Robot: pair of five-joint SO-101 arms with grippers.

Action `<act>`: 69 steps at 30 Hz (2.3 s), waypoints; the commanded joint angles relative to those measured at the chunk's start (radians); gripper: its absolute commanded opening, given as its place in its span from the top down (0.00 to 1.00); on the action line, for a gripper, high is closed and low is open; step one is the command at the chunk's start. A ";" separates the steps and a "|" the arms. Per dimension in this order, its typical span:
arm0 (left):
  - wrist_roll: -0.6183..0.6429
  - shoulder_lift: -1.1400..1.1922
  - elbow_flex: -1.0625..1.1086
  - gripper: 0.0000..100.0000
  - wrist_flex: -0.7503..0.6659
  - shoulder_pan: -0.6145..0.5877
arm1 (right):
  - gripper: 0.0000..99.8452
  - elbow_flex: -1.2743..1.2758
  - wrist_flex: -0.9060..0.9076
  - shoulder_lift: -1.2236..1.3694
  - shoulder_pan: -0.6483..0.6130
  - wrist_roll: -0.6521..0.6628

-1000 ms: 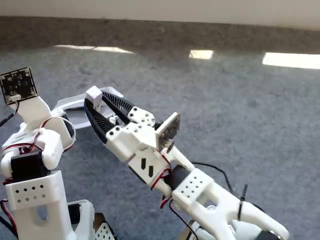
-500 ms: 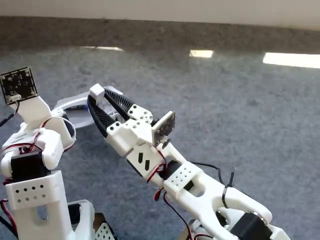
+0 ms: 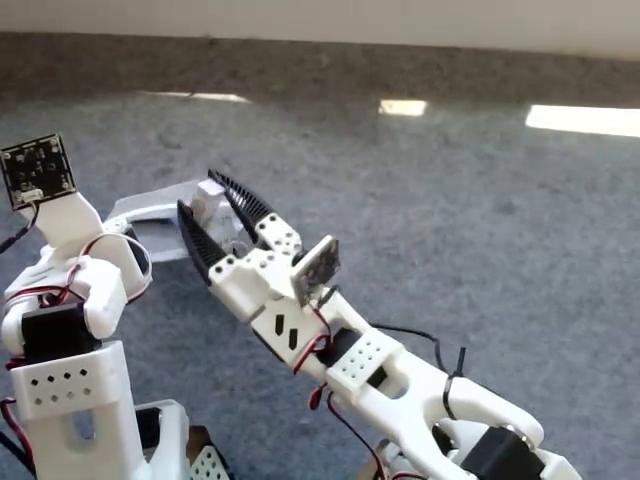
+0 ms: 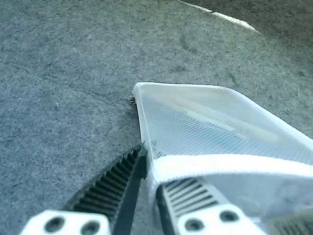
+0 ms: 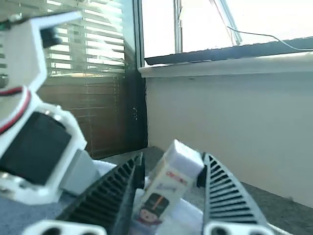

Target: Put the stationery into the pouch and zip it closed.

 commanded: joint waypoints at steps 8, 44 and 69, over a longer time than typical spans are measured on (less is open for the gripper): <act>-0.012 0.002 -0.002 0.99 -0.005 0.018 | 0.90 -0.004 -0.025 -0.005 -0.038 0.055; -0.012 0.002 -0.004 0.99 -0.005 0.016 | 1.00 0.036 -0.248 0.027 -0.025 0.083; -0.012 0.002 -0.002 0.99 -0.005 0.016 | 0.87 0.127 -0.185 -0.077 -0.031 0.083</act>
